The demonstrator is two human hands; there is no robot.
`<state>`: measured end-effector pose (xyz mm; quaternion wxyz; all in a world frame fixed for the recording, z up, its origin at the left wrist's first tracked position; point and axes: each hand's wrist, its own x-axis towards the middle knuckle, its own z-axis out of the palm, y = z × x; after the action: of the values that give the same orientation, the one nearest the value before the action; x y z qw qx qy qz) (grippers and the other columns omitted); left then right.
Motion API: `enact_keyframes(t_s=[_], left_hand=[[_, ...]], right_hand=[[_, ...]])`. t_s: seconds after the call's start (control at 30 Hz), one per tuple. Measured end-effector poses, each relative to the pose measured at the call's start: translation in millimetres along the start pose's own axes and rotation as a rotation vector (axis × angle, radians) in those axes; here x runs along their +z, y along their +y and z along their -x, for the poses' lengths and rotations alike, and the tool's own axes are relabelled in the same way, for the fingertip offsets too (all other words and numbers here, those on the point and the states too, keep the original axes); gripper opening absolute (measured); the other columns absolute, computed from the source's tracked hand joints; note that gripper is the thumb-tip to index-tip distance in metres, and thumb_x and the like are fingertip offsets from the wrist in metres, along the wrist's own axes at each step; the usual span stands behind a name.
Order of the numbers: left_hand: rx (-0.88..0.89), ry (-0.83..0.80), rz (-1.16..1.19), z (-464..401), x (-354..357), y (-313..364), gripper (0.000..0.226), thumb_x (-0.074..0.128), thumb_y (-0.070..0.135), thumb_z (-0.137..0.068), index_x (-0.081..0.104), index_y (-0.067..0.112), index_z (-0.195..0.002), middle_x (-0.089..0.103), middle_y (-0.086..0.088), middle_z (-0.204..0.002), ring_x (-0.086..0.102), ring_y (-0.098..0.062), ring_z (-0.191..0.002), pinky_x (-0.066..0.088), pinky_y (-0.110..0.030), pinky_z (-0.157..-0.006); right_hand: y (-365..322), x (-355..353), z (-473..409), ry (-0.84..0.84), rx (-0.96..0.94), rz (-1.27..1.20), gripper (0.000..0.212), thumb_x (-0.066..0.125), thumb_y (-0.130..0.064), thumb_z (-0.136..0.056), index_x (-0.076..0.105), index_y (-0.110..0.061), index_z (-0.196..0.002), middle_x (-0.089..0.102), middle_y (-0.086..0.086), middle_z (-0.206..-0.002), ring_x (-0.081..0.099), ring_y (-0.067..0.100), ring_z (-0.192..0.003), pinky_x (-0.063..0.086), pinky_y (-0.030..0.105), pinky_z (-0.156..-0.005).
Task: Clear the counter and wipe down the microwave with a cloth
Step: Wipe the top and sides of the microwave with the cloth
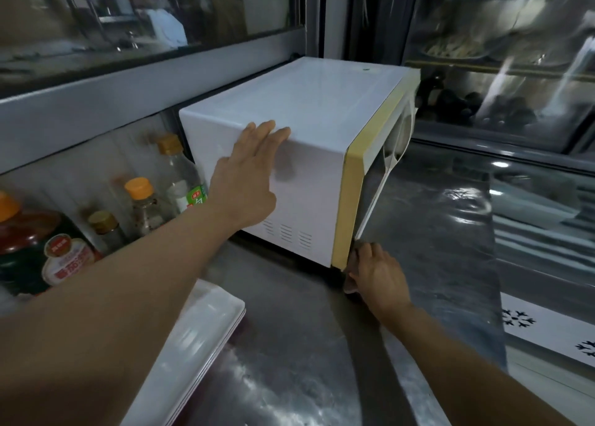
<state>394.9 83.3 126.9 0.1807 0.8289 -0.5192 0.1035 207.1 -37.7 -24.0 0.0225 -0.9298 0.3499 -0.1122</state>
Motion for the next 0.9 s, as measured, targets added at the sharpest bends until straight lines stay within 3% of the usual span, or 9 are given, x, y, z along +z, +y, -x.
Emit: enact_keyframes(t_s=[0.2,0.37,0.47,0.6,0.77,0.9], left_hand=[[-0.054,-0.103,-0.06,4.4,-16.1,8.4,0.102,0.062,0.008,-0.072,-0.001,0.033,-0.149,-0.01,0.011,-0.158,0.002,-0.016,-0.146,0.034,-0.048,-0.102],[-0.073,-0.18,-0.079,19.1,-36.3,26.4,0.1,0.062,0.01,-0.076,-0.004,0.03,-0.149,-0.013,0.008,-0.158,0.001,-0.018,-0.146,0.027,-0.049,-0.107],[-0.053,-0.288,-0.111,26.6,-54.4,39.1,0.095,0.059,0.011,-0.08,-0.004,0.03,-0.149,-0.015,0.007,-0.158,-0.007,-0.016,-0.146,0.018,-0.047,-0.113],[-0.021,-0.371,-0.09,34.8,-82.6,57.6,0.09,0.054,0.013,-0.085,-0.005,0.029,-0.15,-0.007,0.004,-0.159,-0.007,-0.016,-0.146,0.008,-0.045,-0.116],[0.072,-0.385,-0.129,49.4,-105.2,79.7,0.085,0.055,0.016,-0.086,-0.001,0.027,-0.15,0.004,0.002,-0.159,0.002,-0.017,-0.146,0.01,-0.048,-0.115],[0.113,-0.415,-0.17,62.8,-114.3,99.2,0.084,0.054,0.018,-0.086,0.0,0.026,-0.15,0.008,0.003,-0.158,0.006,-0.017,-0.145,0.013,-0.047,-0.114]], right_hand=[[12.1,-45.4,11.2,0.007,0.147,-0.257,0.042,0.061,-0.029,-0.088,0.045,-0.012,-0.124,0.042,0.006,-0.125,0.05,0.026,-0.111,0.045,0.033,-0.072],[13.3,-89.3,24.8,0.012,0.106,-0.382,0.043,0.059,-0.023,-0.09,0.044,-0.01,-0.128,0.037,0.008,-0.127,0.05,0.025,-0.108,0.049,0.036,-0.084],[8.3,-123.4,38.1,0.037,0.11,-0.457,0.042,0.061,-0.021,-0.089,0.044,-0.011,-0.127,0.037,0.005,-0.124,0.048,0.017,-0.096,0.047,0.031,-0.081],[5.2,-170.8,58.0,0.047,0.126,-0.453,0.044,0.063,-0.023,-0.088,0.045,-0.013,-0.126,0.037,0.006,-0.125,0.05,0.02,-0.1,0.046,0.028,-0.087],[15.3,-217.8,88.1,0.121,0.185,-0.458,0.042,0.072,-0.023,-0.08,0.051,-0.019,-0.116,0.054,0.001,-0.108,0.053,0.016,-0.091,0.041,0.024,-0.075],[29.2,-246.1,115.7,0.16,0.234,-0.441,0.046,0.077,-0.022,-0.075,0.054,-0.02,-0.114,0.056,-0.001,-0.102,0.055,0.017,-0.093,0.046,0.027,-0.078]])
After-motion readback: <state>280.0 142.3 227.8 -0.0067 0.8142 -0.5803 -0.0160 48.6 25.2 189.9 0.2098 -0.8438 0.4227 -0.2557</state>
